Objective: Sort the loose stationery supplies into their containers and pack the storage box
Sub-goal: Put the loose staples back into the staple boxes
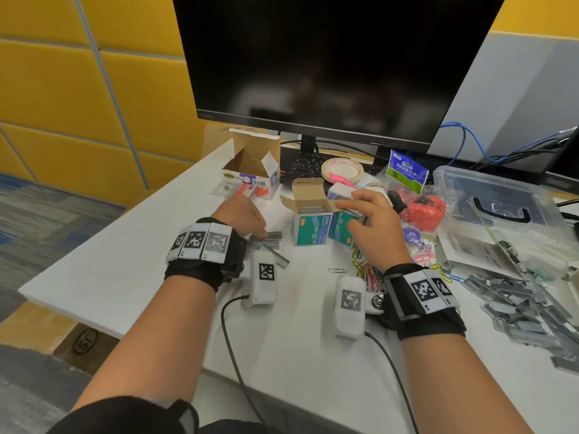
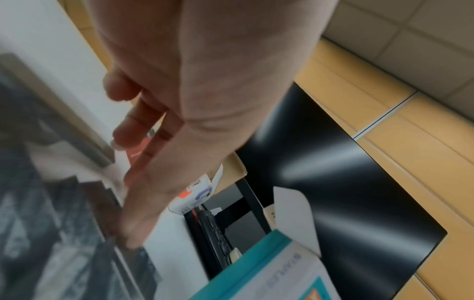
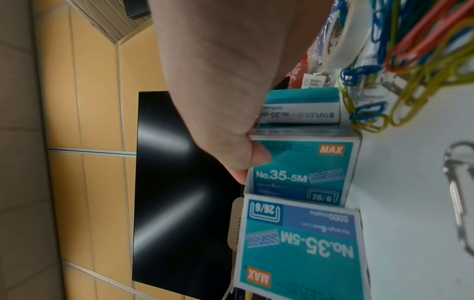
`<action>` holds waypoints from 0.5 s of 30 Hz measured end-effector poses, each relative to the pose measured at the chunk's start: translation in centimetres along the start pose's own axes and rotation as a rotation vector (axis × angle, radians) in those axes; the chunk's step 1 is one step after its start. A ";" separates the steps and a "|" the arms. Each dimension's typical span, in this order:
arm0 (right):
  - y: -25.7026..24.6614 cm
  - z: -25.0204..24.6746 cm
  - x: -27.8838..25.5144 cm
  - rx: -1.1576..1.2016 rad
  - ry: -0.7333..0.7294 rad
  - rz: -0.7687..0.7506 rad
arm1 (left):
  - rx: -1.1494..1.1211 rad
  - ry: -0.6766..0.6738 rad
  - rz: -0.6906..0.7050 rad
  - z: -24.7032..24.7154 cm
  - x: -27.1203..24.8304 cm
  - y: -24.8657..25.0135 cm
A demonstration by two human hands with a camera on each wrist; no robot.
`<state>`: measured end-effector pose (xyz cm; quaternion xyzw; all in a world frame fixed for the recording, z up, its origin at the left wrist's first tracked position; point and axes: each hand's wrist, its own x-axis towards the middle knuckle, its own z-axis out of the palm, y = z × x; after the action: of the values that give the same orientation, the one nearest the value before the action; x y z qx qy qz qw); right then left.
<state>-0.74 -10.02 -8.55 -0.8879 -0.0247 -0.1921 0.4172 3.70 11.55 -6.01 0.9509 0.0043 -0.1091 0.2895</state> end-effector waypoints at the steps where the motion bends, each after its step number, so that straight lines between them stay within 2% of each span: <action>1: 0.0 0.0 0.0 -0.003 0.002 -0.003 | 0.020 -0.011 -0.012 0.1 0.0 0.1; 10: 0.2 0.0 0.0 -0.021 0.006 -0.017 | -0.062 -0.011 -0.047 0.8 0.7 -0.1; 15: 0.1 0.0 -0.1 -0.017 0.005 -0.015 | -0.056 0.013 -0.020 1.1 0.9 -0.5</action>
<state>-0.79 -10.05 -8.61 -0.8907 -0.0285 -0.1977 0.4084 4.32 11.32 -7.33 0.9430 0.0189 -0.1059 0.3149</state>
